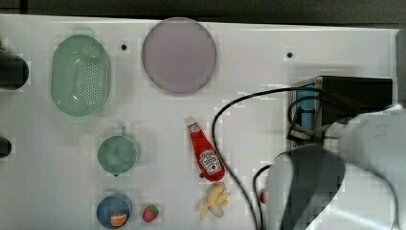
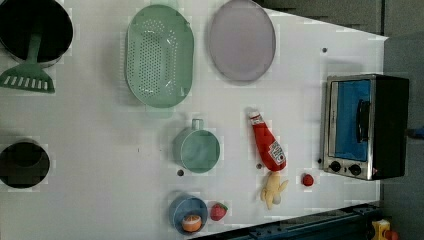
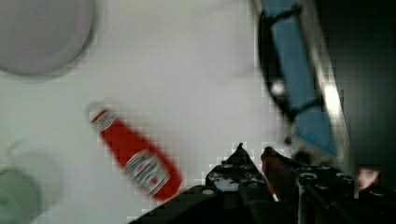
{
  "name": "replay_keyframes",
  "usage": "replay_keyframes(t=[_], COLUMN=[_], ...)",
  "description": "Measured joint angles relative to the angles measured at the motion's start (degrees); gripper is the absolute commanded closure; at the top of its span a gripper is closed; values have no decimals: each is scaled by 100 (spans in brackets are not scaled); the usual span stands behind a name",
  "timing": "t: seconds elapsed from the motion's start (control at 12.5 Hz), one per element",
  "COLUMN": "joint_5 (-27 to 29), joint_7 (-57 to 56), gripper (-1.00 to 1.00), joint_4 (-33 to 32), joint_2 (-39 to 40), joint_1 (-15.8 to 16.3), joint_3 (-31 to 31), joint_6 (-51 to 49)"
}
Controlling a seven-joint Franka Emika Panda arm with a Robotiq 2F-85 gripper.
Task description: Flap open oven.
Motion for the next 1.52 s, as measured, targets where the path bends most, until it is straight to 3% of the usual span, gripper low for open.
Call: replay_keyframes(t=[0.48,0.96,1.52], joint_5=[-81,-79,-315], joint_7=[-1707,-1975,-2014], gripper=[65,65,65], joint_4=[-526,-1253,-1432], joint_2=[939,1669,1804], joint_1=[-113,-81,-40], joint_3=[-586,-622,-594], joint_6=[1767,3199,3739])
